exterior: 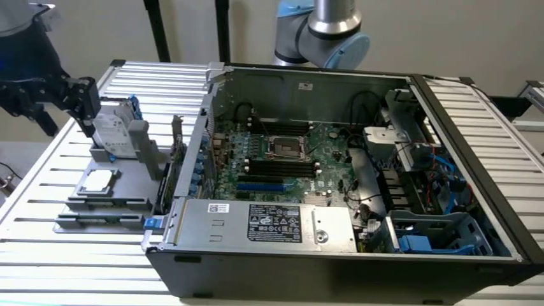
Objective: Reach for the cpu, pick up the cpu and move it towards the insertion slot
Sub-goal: 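Pick up the cpu and move it towards the insertion slot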
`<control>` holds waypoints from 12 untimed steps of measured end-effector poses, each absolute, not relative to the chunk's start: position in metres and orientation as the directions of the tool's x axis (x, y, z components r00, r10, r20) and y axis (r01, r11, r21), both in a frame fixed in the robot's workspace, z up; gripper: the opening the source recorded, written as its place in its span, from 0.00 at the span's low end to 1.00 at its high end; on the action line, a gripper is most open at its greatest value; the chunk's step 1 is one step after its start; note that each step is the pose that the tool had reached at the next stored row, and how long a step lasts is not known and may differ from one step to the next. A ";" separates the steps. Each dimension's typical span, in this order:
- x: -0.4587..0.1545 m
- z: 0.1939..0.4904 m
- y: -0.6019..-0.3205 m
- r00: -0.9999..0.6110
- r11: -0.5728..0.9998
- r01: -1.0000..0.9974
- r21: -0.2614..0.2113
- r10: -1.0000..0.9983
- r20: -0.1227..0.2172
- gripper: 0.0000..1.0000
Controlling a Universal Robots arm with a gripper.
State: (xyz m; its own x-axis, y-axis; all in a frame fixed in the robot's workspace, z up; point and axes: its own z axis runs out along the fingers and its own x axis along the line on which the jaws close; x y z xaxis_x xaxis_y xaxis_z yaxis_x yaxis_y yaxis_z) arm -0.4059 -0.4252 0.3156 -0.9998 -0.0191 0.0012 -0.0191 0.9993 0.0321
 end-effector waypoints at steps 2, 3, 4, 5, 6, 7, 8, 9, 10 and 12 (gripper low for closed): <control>-0.406 0.312 -0.425 -1.000 0.999 -0.019 0.032 -0.019 0.001 0.65; -0.406 0.310 -0.425 -1.000 0.999 -0.019 0.032 -0.019 0.001 0.65; -0.406 0.308 -0.425 -1.000 0.999 -0.019 0.032 -0.019 0.001 0.65; -0.406 0.306 -0.425 -1.000 0.999 -0.018 0.032 -0.018 0.001 0.65; -0.406 0.305 -0.425 -1.000 0.999 -0.018 0.032 -0.018 0.001 0.65; -0.406 0.303 -0.425 -1.000 0.999 -0.018 0.032 -0.018 0.001 0.65; -0.406 0.301 -0.425 -1.000 0.999 -0.018 0.032 -0.018 0.001 0.65; -0.406 0.299 -0.425 -1.000 0.999 -0.017 0.032 -0.017 0.001 0.65; -0.406 0.297 -0.425 -1.000 0.999 -0.017 0.032 -0.017 0.001 0.65; -0.406 0.294 -0.425 -1.000 0.999 -0.017 0.032 -0.017 0.001 0.65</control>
